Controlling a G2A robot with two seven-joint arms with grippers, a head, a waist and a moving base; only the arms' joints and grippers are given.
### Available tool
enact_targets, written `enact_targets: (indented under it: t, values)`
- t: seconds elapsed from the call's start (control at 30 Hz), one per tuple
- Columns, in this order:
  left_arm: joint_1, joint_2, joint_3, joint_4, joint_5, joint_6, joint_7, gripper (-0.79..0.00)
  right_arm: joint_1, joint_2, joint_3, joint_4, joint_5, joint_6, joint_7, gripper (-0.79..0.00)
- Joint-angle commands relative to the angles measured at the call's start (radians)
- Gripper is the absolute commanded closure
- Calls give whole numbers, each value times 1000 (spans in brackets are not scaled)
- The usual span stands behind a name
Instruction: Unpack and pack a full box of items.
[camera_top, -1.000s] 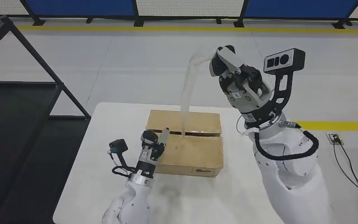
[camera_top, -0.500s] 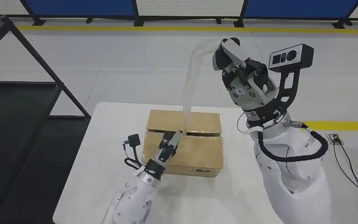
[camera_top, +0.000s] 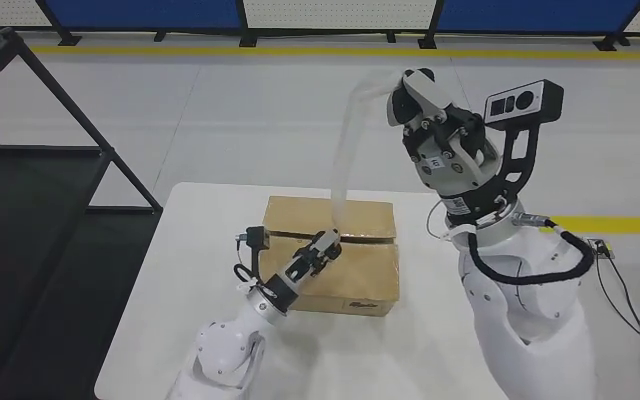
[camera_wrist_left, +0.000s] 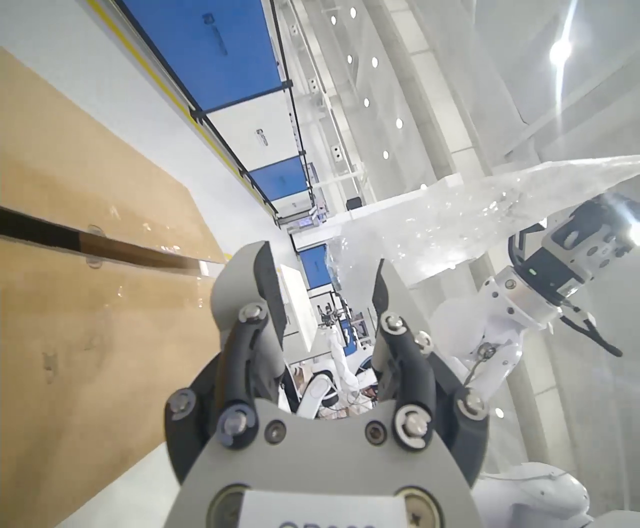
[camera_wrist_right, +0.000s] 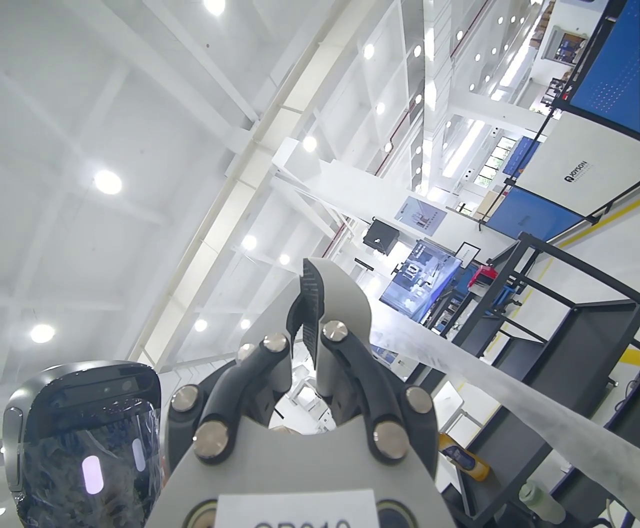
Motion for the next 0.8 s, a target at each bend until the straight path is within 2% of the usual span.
enact_targets:
  t: [0.0, 0.13, 0.4, 0.47, 0.53, 0.77]
  values:
    - [-11, 2, 1, 13, -34, 0, -28, -471, -2, 0, 6, 1, 2, 0, 3, 0]
    - [-29, 4, 3, 34, -96, 2, -66, -437, -3, 0, 14, 3, 5, 1, 7, 0]
    - [-57, 11, 13, 64, -135, 3, -108, -511, -1, -2, 19, 8, 12, 3, 18, 0]
    - [-65, 11, 20, 70, -152, 7, -115, -505, 0, -2, 20, 9, 15, 5, 20, 0]
    - [-74, 12, 23, 77, -162, 7, -117, -428, 2, -3, 20, 14, 15, 7, 21, 0]
    - [-91, 14, 34, 95, -206, -2, -110, -308, 6, -5, 22, 26, 18, 7, 23, 0]
